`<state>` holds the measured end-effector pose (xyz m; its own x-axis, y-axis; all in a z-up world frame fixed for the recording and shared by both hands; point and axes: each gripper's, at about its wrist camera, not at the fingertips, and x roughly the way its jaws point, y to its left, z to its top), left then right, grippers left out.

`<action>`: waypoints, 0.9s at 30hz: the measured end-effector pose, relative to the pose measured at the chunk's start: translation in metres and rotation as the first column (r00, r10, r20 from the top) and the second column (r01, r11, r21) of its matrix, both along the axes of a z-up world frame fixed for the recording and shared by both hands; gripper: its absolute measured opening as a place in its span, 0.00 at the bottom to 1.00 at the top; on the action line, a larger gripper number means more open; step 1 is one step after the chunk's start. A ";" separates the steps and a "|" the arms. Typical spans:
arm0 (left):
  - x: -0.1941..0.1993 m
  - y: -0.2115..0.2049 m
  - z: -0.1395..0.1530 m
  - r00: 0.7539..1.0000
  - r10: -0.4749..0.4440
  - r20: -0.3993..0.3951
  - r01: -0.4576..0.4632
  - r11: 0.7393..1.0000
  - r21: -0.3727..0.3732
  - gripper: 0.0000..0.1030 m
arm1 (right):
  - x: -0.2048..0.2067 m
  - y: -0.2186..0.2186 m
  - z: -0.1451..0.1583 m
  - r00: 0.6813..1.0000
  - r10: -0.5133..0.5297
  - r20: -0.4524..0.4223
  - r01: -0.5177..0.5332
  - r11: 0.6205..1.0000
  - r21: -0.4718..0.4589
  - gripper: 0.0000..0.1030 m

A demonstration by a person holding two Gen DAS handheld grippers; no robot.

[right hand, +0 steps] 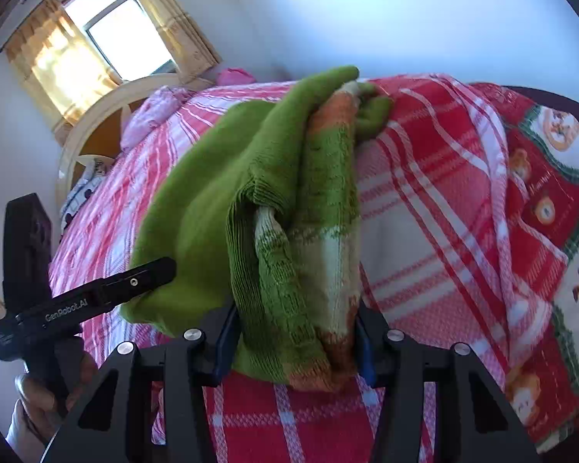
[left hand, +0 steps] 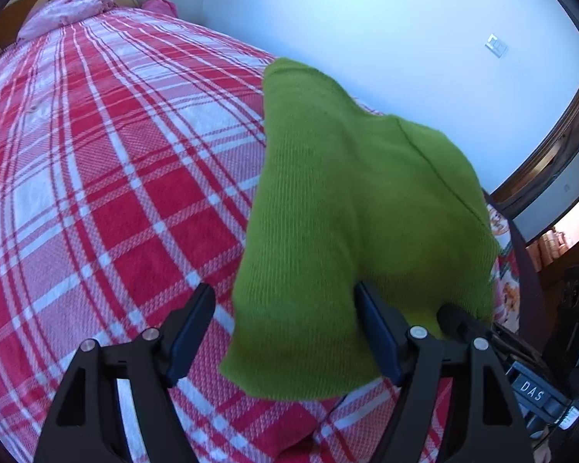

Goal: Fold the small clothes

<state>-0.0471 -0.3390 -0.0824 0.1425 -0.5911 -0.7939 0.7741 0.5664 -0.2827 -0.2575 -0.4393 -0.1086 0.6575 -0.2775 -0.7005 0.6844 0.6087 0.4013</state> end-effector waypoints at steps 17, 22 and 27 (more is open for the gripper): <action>-0.066 0.058 0.061 0.892 0.036 0.451 -0.054 0.998 0.028 0.82 | -0.059 0.067 0.055 0.995 -0.079 -0.056 0.069 0.984 -0.165 0.57; -0.074 0.069 0.074 0.878 0.065 0.475 -0.074 0.997 0.001 0.88 | -0.068 0.095 0.092 0.991 -0.116 -0.073 0.087 0.944 -0.318 0.65; -0.085 0.086 0.092 0.840 0.111 0.531 -0.084 0.994 -0.076 1.00 | -0.088 0.123 0.126 0.979 -0.199 0.044 0.198 0.874 -0.444 0.75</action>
